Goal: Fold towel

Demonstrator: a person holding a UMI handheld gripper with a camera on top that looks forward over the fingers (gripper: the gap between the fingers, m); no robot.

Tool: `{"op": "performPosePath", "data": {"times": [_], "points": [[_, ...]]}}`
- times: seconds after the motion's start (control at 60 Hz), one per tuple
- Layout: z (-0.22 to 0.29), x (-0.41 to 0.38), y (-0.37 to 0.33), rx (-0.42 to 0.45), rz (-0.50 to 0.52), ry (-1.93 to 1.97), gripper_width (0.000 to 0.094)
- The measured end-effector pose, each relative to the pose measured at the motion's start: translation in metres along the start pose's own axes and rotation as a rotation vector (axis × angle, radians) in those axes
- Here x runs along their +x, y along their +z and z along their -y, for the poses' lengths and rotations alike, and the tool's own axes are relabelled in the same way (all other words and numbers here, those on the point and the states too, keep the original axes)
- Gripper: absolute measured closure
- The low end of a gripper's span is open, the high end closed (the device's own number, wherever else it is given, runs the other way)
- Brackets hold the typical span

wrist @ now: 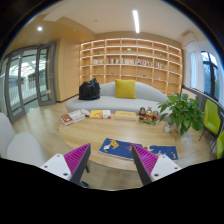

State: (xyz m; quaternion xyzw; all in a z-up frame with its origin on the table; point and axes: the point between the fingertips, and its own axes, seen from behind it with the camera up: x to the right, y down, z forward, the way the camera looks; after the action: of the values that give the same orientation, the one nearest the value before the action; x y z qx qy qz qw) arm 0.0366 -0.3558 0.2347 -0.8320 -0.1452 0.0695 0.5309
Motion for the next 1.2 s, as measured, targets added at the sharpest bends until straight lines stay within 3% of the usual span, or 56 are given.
{"op": "performPosePath", "data": {"times": [0.283,0.667,0.883,0.933,1.033,1.133,1.2], "points": [[-0.054,-0.019,0.058,-0.125,0.002,0.002,0.0078],[-0.103,-0.032,0.246,-0.245,-0.081,0.082,0.0083],[-0.124,-0.021,0.312,-0.292,-0.152,0.100,0.0102],[-0.127,-0.019,0.318,-0.288,-0.157,0.106,0.0172],[-0.125,-0.024,0.323,-0.267,-0.130,0.061,0.0477],[-0.121,-0.029,0.327,-0.256,-0.118,0.012,0.0907],[-0.121,-0.029,0.328,-0.259,-0.124,0.001,0.0908]]}}
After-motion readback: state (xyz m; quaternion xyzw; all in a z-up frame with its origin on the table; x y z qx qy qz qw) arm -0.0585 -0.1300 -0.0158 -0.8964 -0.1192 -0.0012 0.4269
